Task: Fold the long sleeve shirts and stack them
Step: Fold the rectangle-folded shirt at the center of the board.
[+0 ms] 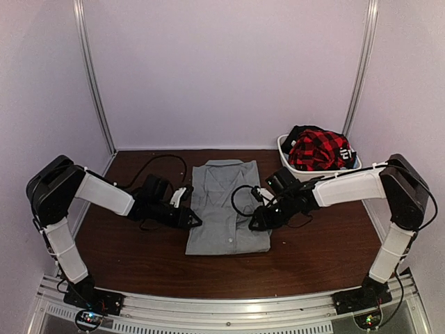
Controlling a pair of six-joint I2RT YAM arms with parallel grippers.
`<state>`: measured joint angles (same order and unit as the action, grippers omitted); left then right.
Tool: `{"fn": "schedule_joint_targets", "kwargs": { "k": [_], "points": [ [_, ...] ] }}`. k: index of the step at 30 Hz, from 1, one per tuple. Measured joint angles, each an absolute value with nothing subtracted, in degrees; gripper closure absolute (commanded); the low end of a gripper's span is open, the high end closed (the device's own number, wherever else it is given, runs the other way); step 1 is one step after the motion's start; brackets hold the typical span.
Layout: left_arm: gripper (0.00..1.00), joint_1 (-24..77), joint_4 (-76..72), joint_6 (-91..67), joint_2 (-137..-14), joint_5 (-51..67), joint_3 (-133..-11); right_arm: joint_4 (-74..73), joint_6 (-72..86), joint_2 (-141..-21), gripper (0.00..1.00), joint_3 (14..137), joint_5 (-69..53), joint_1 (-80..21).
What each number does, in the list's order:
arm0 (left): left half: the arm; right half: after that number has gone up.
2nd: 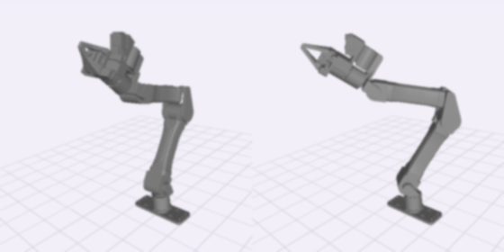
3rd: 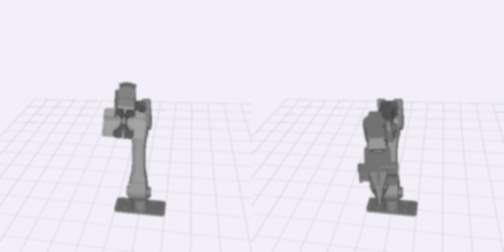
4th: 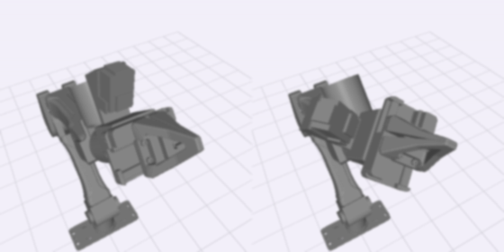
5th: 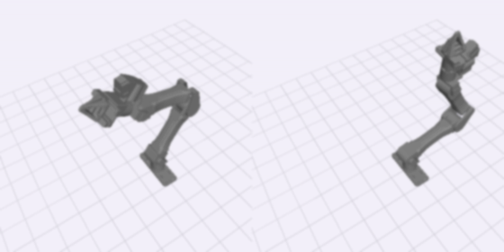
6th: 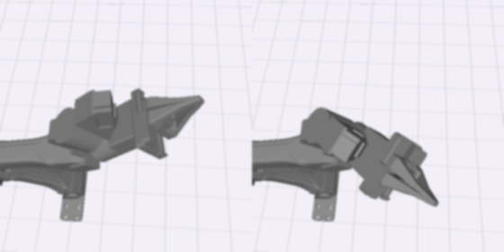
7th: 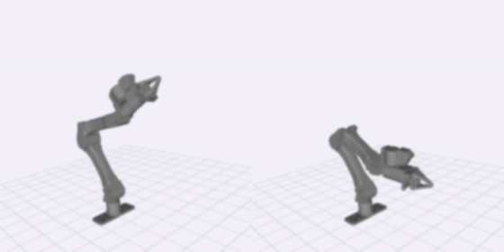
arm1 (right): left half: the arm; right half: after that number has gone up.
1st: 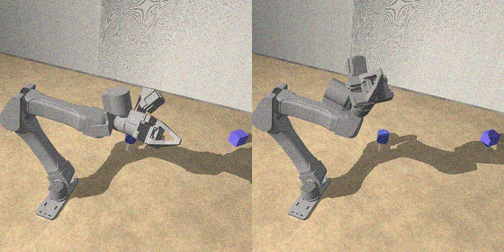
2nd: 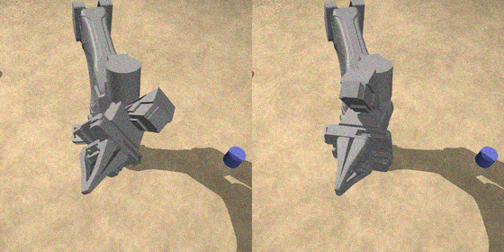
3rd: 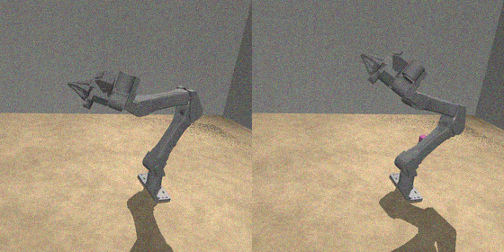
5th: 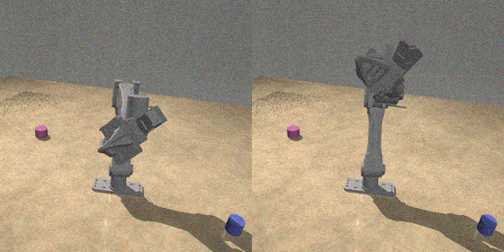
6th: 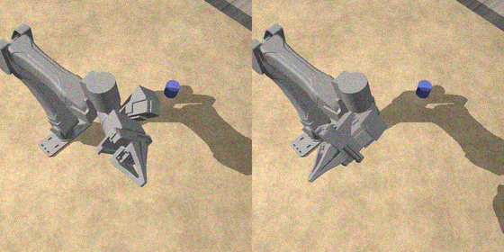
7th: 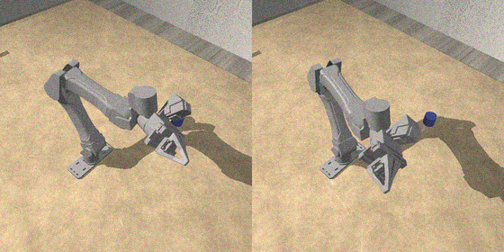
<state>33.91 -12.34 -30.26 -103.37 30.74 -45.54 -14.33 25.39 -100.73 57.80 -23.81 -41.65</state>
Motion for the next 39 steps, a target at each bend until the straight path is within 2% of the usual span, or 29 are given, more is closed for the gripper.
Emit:
{"fn": "schedule_joint_targets", "kwargs": {
  "k": [3, 5, 6, 19, 22, 26, 30, 39],
  "points": [
    [0.99, 34.2, -13.2, -30.2, -103.4, 31.1, -45.6, -13.9, 25.0, -100.7, 0.86, 58.0, -24.3, -41.8],
    [1.00, 34.2, -13.8, -30.4, -103.4, 31.5, -45.8, -13.9, 25.0, -100.8, 0.97, 58.2, -24.4, -41.8],
    [1.00, 34.2, -14.2, -30.2, -103.4, 31.7, -45.8, -13.9, 24.6, -100.8, 1.00, 58.5, -24.4, -41.8],
    [1.00, 34.2, -15.4, -31.4, -92.9, 27.0, -44.6, -18.7, 21.0, -100.7, 1.00, 68.7, -21.4, -41.7],
    [1.00, 34.2, -15.4, -31.4, -94.4, 25.8, -44.6, -18.9, 20.7, -101.4, 0.93, 69.4, -20.8, -41.2],
    [1.00, 34.2, -15.0, -31.8, -98.1, 24.2, -44.6, -18.8, 20.4, -105.7, 0.78, 69.9, -19.9, -40.1],
    [0.86, 34.2, -14.5, -32.2, -101.1, 22.9, -44.4, -19.1, 19.6, -110.7, 0.63, 69.9, -18.7, -39.5],
    [0.55, 34.2, -12.3, -31.9, -102.3, 19.7, -44.4, -18.9, 19.4, -111.4, 0.42, 69.9, -12.0, -39.4]
  ]
}}
